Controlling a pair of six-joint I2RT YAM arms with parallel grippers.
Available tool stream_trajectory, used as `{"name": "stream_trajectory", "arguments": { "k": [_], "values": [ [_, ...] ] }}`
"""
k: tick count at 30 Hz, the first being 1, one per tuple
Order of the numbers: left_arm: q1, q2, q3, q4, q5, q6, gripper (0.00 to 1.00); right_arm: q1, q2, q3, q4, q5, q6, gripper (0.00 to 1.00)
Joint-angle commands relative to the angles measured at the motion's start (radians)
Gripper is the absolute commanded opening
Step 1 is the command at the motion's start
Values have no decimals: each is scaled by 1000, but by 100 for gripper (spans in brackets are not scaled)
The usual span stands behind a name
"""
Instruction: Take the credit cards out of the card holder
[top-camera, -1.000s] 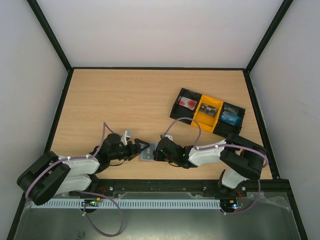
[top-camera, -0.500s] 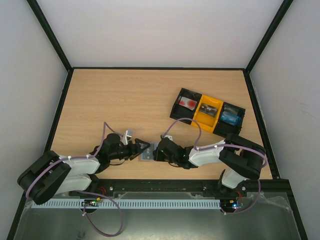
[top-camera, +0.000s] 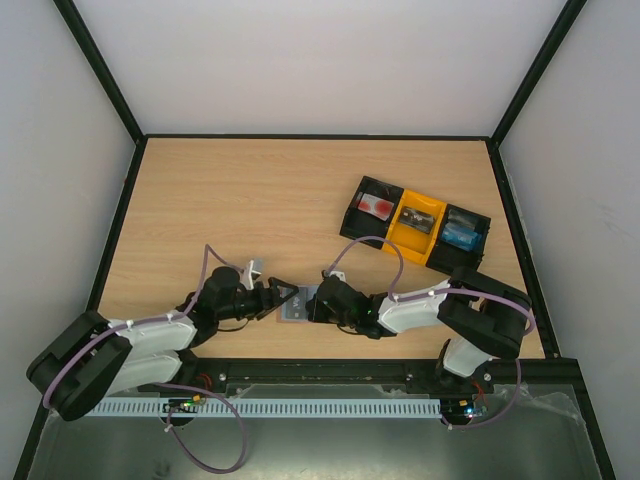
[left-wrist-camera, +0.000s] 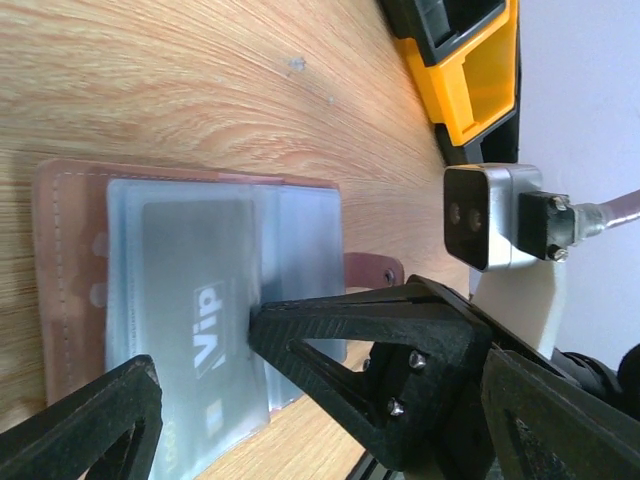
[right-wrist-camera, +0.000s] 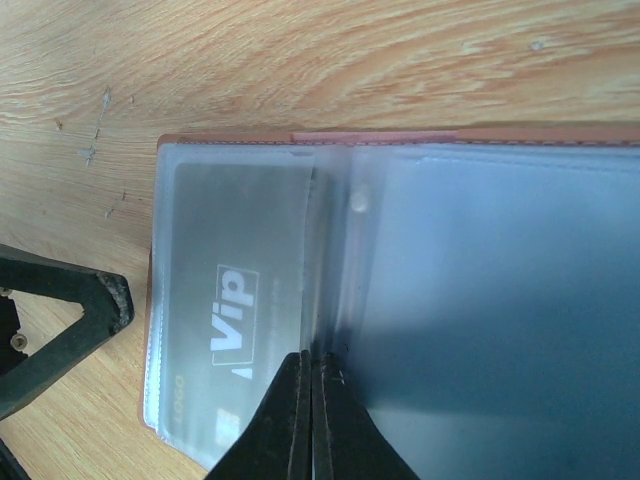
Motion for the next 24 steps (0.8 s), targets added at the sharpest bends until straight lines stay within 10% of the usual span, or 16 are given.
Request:
{"name": "stream_trajectory", "arguments": {
  "k": [1, 24],
  "values": [
    [-4, 12, 13, -25, -24, 38, 89, 6, 23, -25, -70, 6, 7, 2],
    [-5, 32, 31, -24, -2, 21, 88, 7, 34, -22, -68, 3, 0, 2]
  ]
}}
